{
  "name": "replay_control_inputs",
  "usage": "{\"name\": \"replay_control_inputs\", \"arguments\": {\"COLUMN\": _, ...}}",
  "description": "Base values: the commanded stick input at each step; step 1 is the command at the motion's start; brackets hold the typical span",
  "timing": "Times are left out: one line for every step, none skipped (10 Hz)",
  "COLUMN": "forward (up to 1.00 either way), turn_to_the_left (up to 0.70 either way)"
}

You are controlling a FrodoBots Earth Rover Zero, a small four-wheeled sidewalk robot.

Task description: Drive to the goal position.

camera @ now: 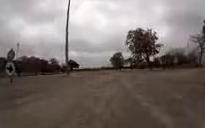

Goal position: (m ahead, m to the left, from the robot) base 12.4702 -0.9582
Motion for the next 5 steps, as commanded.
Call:
{"name": "replay_control_inputs", "arguments": {"forward": 0.7, "turn_to_the_left": -0.01}}
{"name": "replay_control_inputs", "arguments": {"forward": 0.7, "turn_to_the_left": -0.01}}
{"name": "replay_control_inputs", "arguments": {"forward": 0.7, "turn_to_the_left": -0.01}}
{"name": "replay_control_inputs", "arguments": {"forward": 0.7, "turn_to_the_left": -0.01}}
{"name": "replay_control_inputs", "arguments": {"forward": 0.7, "turn_to_the_left": -0.01}}
